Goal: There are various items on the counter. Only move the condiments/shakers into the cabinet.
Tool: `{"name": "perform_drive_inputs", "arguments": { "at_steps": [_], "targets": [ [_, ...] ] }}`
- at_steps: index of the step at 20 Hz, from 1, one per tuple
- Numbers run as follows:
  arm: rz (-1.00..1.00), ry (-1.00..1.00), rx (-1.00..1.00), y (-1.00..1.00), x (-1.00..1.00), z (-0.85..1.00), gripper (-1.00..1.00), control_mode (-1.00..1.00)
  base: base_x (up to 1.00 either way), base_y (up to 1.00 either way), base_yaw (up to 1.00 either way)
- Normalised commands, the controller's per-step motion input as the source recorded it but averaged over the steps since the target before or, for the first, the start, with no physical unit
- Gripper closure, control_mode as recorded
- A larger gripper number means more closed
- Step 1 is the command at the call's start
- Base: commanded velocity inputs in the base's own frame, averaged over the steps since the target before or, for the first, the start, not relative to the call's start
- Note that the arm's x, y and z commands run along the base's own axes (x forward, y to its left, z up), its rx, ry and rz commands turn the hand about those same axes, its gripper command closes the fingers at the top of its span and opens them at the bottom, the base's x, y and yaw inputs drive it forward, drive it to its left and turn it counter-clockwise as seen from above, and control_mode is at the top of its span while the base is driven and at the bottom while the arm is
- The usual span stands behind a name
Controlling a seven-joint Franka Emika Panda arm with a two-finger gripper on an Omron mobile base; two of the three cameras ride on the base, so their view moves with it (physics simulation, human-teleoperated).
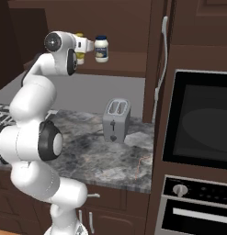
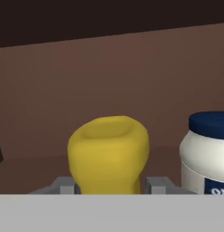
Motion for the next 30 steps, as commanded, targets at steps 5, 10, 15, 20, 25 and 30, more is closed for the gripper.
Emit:
{"name": "perform_drive_inputs", "arguments": {
  "at_steps": [5,10,15,20,25,30],
  "targets": [
    [0.00,0.00,-0.06,0.05,0.34,-0.35,1.00,-1.00,0.00,0.00,0.00],
    [0.00,0.00,-0.02,0.01,0.17,-0.29,1.00,-1.00,0.00,0.00,0.00],
    [0.00,0.01,0.00,0.00,0.00,-0.03,-1.00,-1.00,0.00,0.00,0.00],
    [0.00,0.00,0.00,0.00,0.00,0.00,-1.00,-1.00,0.00,0.00,0.00],
    [0.00,0.00,0.00,0.00,-0.37,0.00,-1.00,-1.00,0.00,0.00,0.00],
    [0.00,0.00,0.00,0.00,-0.82,0.00,-1.00,-1.00,0.00,0.00,0.00]
  ]
}}
